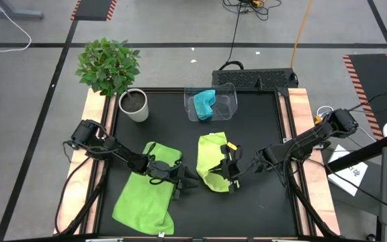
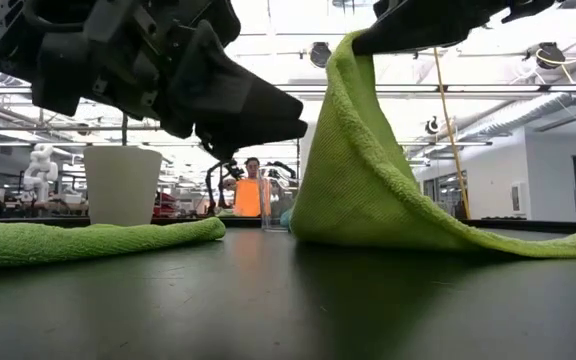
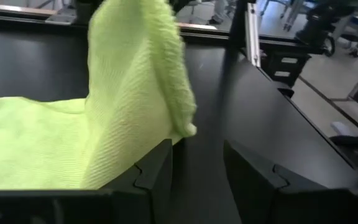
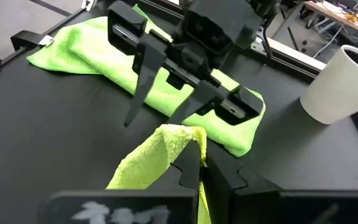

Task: Fold microfiber towels
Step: Fold the light green microfiber cloth

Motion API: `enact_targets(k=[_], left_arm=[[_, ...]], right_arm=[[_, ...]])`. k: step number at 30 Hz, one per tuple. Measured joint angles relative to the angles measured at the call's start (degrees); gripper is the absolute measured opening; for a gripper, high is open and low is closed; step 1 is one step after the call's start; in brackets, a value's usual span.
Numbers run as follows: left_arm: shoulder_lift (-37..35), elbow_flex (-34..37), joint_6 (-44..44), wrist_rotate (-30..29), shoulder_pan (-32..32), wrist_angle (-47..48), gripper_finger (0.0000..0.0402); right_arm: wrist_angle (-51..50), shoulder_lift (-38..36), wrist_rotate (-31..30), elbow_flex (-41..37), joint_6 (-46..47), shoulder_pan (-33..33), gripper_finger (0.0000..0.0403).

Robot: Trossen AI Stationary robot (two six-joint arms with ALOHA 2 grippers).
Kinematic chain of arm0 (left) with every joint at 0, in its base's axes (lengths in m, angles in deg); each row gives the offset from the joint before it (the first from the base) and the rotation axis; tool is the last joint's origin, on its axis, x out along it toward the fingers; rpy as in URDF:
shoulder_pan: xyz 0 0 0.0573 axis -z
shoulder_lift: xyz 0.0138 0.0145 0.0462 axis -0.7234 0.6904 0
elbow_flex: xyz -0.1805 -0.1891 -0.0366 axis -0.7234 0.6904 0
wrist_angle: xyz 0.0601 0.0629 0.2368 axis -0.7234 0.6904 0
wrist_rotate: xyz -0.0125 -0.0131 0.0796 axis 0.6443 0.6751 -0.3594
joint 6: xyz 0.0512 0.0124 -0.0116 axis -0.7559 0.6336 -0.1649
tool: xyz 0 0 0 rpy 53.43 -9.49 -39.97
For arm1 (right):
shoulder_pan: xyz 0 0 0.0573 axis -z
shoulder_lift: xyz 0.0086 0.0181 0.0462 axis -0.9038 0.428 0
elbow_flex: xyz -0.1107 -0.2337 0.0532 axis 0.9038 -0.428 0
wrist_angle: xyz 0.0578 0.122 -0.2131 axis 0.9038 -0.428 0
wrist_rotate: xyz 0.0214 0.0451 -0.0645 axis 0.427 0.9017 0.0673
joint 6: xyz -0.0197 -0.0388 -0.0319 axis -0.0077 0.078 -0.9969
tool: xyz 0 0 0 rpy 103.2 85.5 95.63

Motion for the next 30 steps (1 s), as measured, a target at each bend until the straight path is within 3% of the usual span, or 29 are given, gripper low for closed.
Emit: enact_targets(k=[9, 20, 30], left_arm=[[0.0, -1.2, 4.3, -3.7, -2.1, 1.1, 0.0145], [0.0, -9.3, 5.9, -4.3, 0.3, 16.4, 0.0145], [0.0, -9.7, 1.6, -4.7, 4.4, 11.9, 0.0145]], right_arm=[[3.1, 1.1, 3.1, 0.0, -1.5, 0.0, 0.0000], [-3.5, 9.4, 2.8, 7.7, -6.2, 1.5, 0.0000], [-4.7, 9.1, -0.5, 8.7, -9.4, 2.3, 0.0000]])
